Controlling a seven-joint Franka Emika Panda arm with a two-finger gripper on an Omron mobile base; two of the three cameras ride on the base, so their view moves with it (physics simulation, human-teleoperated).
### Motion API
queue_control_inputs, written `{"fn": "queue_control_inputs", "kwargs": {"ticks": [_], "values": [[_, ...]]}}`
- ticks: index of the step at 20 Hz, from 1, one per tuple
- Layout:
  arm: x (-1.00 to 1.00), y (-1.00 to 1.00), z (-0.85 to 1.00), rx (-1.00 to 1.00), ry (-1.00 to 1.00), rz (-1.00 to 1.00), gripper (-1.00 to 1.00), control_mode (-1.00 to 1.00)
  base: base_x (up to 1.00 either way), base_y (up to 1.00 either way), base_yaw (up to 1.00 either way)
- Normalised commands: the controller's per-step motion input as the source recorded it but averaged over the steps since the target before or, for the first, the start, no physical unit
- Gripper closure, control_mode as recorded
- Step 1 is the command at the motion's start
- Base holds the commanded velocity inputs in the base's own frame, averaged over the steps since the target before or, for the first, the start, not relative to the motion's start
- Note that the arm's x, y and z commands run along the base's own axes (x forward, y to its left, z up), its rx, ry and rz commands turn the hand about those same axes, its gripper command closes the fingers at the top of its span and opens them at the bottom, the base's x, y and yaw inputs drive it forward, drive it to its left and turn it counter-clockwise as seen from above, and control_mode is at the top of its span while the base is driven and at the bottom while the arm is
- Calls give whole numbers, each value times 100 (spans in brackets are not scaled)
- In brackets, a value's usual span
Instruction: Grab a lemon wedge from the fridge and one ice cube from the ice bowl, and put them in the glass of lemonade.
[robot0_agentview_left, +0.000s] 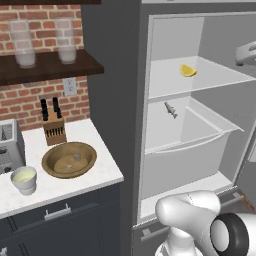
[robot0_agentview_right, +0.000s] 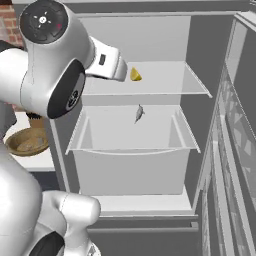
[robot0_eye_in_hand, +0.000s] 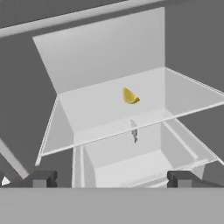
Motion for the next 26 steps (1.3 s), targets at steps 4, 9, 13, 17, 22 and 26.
{"fn": "queue_control_inputs", "kwargs": {"ticks": [4, 9, 13, 17, 22, 26], "values": [[99, 8, 0, 0, 6, 0, -100, -100, 0, 0, 0], [84, 17, -9, 0, 13, 0, -100, -100, 0, 0, 0], [79, 3, -51, 0, 13, 0, -100, -100, 0, 0, 0], [68, -3, -49, 0, 9, 1, -100, -100, 0, 0, 0], [70, -20, -28, 0, 6, 5, -100, -100, 0, 0, 0], [72, -27, -14, 0, 5, 10, -100, -100, 0, 0, 0]]}}
